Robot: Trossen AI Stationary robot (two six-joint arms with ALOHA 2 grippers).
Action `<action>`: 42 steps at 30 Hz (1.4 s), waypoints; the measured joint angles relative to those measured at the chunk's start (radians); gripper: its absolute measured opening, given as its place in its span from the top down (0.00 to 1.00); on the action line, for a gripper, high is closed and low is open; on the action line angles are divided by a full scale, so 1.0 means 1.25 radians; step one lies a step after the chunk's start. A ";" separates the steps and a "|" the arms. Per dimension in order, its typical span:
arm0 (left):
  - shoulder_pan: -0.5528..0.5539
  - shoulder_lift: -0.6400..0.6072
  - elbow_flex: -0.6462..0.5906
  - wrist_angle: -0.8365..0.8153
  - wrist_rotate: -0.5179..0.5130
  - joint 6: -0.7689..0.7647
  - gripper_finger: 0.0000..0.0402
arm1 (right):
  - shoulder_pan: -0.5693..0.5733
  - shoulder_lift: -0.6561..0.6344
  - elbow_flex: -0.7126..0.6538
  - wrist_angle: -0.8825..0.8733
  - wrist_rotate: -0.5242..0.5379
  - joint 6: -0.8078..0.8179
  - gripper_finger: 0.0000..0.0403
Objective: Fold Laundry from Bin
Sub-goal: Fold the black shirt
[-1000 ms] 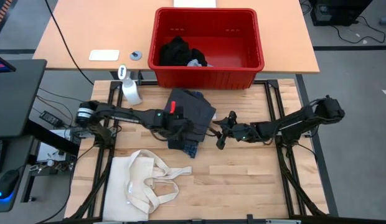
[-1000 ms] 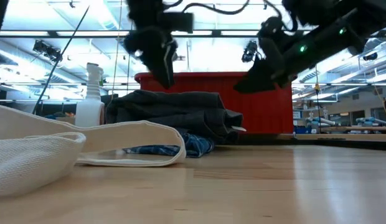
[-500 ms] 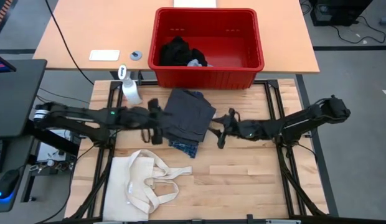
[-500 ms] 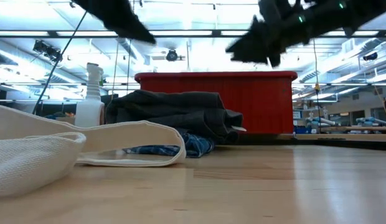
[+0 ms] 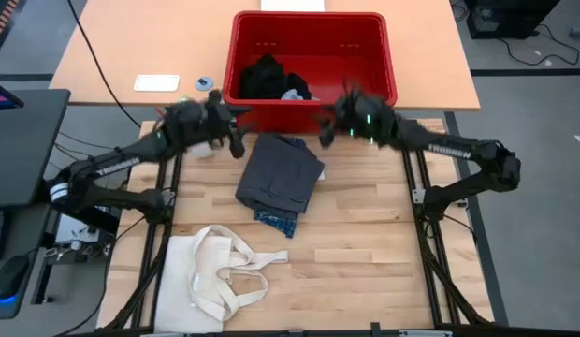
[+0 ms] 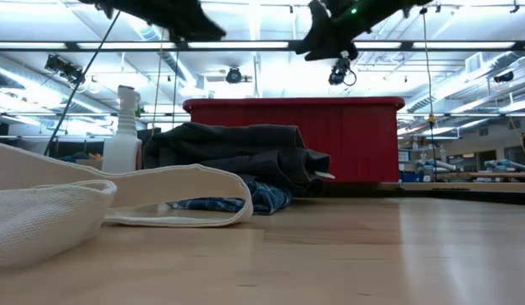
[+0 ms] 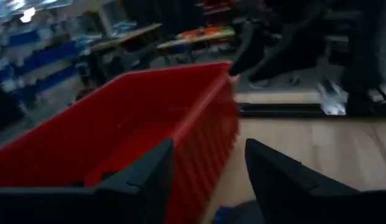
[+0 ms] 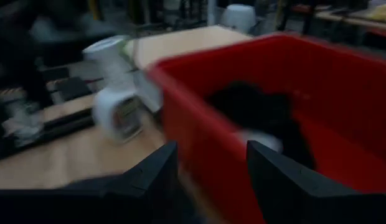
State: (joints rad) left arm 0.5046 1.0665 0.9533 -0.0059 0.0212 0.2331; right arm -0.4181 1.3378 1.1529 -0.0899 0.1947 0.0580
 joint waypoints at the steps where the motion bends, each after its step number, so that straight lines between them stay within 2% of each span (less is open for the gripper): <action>1: 0.040 0.022 0.022 -0.032 0.043 -0.016 0.52 | -0.029 0.013 0.028 -0.016 -0.026 -0.008 0.51; 5: 0.134 0.151 0.137 -0.078 0.139 -0.017 0.55 | -0.145 0.080 0.124 -0.018 -0.148 -0.032 0.51; 7: 0.165 0.223 0.209 -0.088 0.145 0.006 0.55 | -0.197 0.128 0.162 -0.021 -0.177 -0.050 0.51; 10: 0.198 0.329 0.326 -0.116 0.147 0.021 0.55 | -0.261 0.203 0.221 -0.033 -0.177 -0.068 0.51; 13: 0.235 0.427 0.453 -0.176 0.152 0.023 0.55 | -0.311 0.277 0.292 -0.031 -0.185 -0.068 0.51; 16: 0.260 0.523 0.587 -0.265 0.155 0.021 0.55 | -0.356 0.355 0.357 -0.059 -0.236 -0.084 0.51; 20: 0.274 0.613 0.672 -0.271 0.167 0.046 0.55 | -0.397 0.457 0.425 -0.080 -0.294 -0.134 0.49; 25: 0.276 0.630 0.623 -0.131 0.185 0.109 0.55 | -0.427 0.575 0.514 -0.150 -0.316 -0.188 0.43; 30: 0.295 0.563 0.449 0.045 0.184 0.122 0.55 | -0.426 0.664 0.615 -0.189 -0.386 -0.242 0.32; 32: 0.303 0.518 0.385 0.104 0.185 0.125 0.55 | -0.420 0.692 0.671 -0.200 -0.444 -0.250 0.27; 35: 0.308 0.456 0.312 0.129 0.187 0.126 0.55 | -0.406 0.743 0.769 -0.237 -0.555 -0.272 0.20; 37: 0.308 0.418 0.274 0.125 0.186 0.131 0.55 | -0.391 0.776 0.833 -0.254 -0.592 -0.298 0.17; 42: 0.311 0.309 0.174 0.172 0.181 0.133 0.55 | -0.344 0.843 0.965 -0.266 -0.582 -0.383 0.14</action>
State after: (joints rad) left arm 0.8936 1.4530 1.1703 0.2091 0.2475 0.3993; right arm -0.8476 2.3914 2.3594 -0.4220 -0.5323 -0.4211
